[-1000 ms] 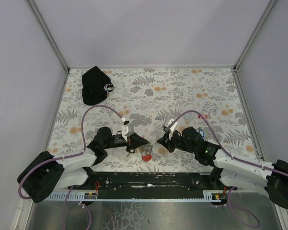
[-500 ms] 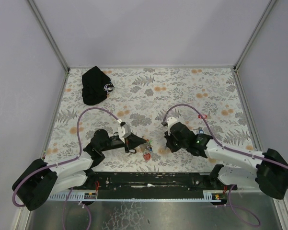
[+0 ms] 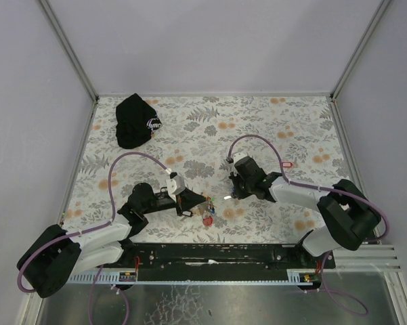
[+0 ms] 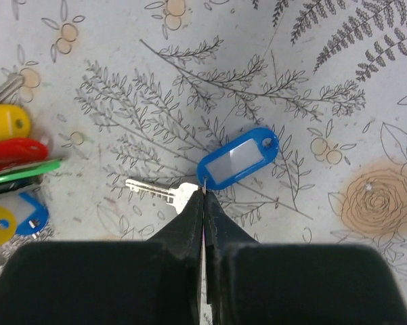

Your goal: Put the keys on the keyring

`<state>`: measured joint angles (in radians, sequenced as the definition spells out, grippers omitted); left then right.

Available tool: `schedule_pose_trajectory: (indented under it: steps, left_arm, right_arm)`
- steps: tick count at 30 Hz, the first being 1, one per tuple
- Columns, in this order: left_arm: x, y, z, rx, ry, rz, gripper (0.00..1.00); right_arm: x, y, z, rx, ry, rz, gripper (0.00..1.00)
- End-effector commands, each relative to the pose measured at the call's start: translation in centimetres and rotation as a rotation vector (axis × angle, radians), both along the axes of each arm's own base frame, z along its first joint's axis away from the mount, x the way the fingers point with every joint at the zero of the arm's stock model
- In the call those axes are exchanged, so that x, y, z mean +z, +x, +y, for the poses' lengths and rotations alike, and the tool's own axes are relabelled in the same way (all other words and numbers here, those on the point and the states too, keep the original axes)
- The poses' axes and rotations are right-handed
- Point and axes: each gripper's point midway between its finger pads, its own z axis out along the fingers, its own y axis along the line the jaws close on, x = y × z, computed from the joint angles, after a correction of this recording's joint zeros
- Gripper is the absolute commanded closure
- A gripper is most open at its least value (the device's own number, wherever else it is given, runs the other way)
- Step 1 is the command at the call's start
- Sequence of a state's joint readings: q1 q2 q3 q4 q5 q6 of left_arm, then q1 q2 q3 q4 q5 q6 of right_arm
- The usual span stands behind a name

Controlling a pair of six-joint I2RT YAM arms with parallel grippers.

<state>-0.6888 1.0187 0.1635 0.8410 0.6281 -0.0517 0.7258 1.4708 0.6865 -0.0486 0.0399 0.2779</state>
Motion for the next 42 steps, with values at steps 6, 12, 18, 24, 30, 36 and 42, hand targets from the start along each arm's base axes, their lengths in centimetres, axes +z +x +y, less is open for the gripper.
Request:
schedule_pose_trajectory:
  steps: [6, 12, 18, 24, 30, 36, 42]
  left_arm:
    - [0.7, 0.1, -0.1, 0.003, -0.019, -0.028, 1.0]
    - [0.7, 0.1, -0.1, 0.005, -0.019, -0.028, 1.0]
    - [0.9, 0.2, -0.1, 0.006, -0.024, -0.032, 1.0]
    - [0.8, 0.2, -0.1, 0.007, -0.024, -0.033, 1.0]
    - [0.7, 0.2, -0.2, 0.004, -0.02, -0.027, 1.0]
    - [0.5, 0.2, -0.1, 0.006, -0.013, -0.024, 1.0]
    - [0.3, 0.2, -0.1, 0.006, -0.008, -0.02, 1.0]
  right_arm:
    - [1.9, 3.4, 1.7, 0.018, 0.041, -0.099, 0.98]
    - [4.1, 1.8, 1.1, 0.05, 0.064, -0.093, 1.0]
    - [7.1, -3.3, -1.1, 0.03, 0.138, -0.007, 1.0]
    - [6.8, -7.6, -2.4, 0.038, 0.144, 0.143, 1.0]
    - [5.1, -7.9, -2.6, 0.068, 0.069, 0.218, 1.0]
    - [4.3, -5.1, -0.9, 0.107, 0.037, 0.187, 1.0]
    - [3.4, -1.3, 0.6, 0.132, -0.031, 0.138, 1.0]
